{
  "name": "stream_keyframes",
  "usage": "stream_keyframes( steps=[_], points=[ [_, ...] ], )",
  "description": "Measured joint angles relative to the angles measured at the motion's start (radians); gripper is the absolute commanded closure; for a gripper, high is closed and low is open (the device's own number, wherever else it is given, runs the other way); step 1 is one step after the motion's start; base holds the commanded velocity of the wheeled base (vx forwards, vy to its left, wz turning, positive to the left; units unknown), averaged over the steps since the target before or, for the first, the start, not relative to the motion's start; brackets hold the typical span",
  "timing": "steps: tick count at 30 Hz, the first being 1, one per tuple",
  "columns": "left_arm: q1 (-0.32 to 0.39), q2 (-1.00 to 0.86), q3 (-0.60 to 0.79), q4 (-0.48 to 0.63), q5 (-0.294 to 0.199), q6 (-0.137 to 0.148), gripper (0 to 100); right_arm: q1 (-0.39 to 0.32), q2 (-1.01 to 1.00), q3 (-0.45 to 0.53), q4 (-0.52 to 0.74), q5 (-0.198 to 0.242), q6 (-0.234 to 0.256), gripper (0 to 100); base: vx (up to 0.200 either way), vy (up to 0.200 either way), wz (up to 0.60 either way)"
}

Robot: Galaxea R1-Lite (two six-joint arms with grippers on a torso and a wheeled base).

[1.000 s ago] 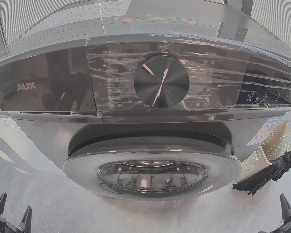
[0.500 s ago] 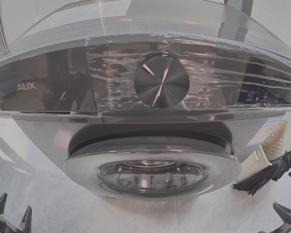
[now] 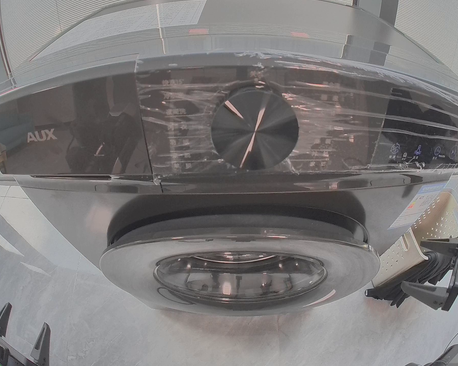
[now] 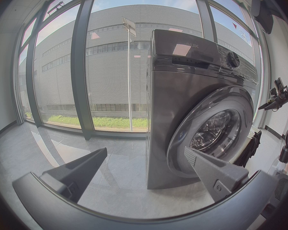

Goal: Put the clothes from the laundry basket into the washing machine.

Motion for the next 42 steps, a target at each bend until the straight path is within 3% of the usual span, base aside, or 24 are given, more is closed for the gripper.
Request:
stream_keyframes(
  steps=[6, 11, 16, 26, 32, 42],
  points=[
    [0.000, 0.000, 0.000, 0.000, 0.000, -0.001, 0, 0.096, 0.139, -0.019, -0.127, -0.101, 0.096, 0, 0.000, 0.000, 0.00],
    [0.000, 0.000, 0.000, 0.000, 0.000, -0.001, 0, 0.171, 0.198, -0.025, -0.147, -0.166, 0.137, 0, 0.000, 0.000, 0.00],
    [0.000, 0.000, 0.000, 0.000, 0.000, -0.001, 0, 0.222, 0.236, -0.032, -0.151, -0.181, 0.145, 0, 0.000, 0.000, 0.00],
    [-0.001, 0.000, 0.000, 0.000, 0.000, 0.000, 0, 0.249, 0.292, -0.043, -0.166, -0.185, 0.148, 0, 0.000, 0.000, 0.00],
    [-0.001, 0.000, 0.000, 0.000, 0.000, 0.001, 0, 0.277, 0.322, -0.045, -0.171, -0.236, 0.174, 0, 0.000, 0.000, 0.00],
    [-0.001, 0.000, 0.000, 0.000, 0.000, 0.000, 0, 0.398, 0.347, -0.069, -0.170, -0.420, 0.416, 0, 0.000, 0.000, 0.00]
  ],
)
